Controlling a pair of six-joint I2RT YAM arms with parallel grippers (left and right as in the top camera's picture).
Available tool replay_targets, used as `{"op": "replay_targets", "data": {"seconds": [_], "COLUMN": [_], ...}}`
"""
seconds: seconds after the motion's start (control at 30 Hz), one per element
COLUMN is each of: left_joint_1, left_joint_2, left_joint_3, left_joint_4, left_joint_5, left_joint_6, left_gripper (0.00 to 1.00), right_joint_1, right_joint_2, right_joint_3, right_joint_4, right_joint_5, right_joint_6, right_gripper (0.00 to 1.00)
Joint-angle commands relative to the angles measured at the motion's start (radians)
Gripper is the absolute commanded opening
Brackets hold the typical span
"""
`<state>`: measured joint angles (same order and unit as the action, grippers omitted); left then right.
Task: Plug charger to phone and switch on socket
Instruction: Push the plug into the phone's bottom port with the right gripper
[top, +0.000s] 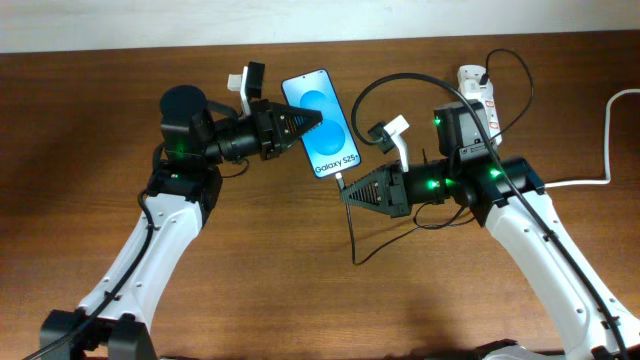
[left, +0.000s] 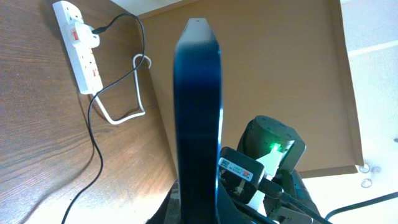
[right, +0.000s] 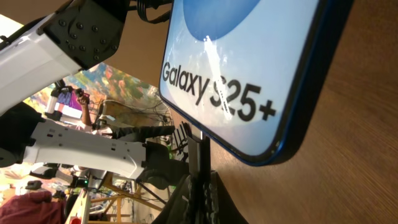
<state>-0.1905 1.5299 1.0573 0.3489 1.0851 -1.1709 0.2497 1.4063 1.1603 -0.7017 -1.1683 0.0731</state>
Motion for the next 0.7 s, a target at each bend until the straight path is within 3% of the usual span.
{"op": "replay_targets", "data": {"seconds": [0.0,0.67], "left_joint_1": [0.000,0.000], "left_joint_2": [-0.004,-0.004], "left_joint_3": [0.019,0.019], "left_joint_4": [0.009,0.009], "left_joint_5": [0.018,0.017], "left_joint_6": [0.017,0.017], "left_gripper": [0.00,0.00], "right_joint_1": [0.005,-0.012], "right_joint_2": [0.003,-0.020], "right_joint_3": [0.007,0.009], "right_joint_4": [0.002,-0.051], "right_joint_5": [-0.013,-0.050], "right_joint_6": [-0.004,-0.004], "right_gripper": [0.04,0.04]}}
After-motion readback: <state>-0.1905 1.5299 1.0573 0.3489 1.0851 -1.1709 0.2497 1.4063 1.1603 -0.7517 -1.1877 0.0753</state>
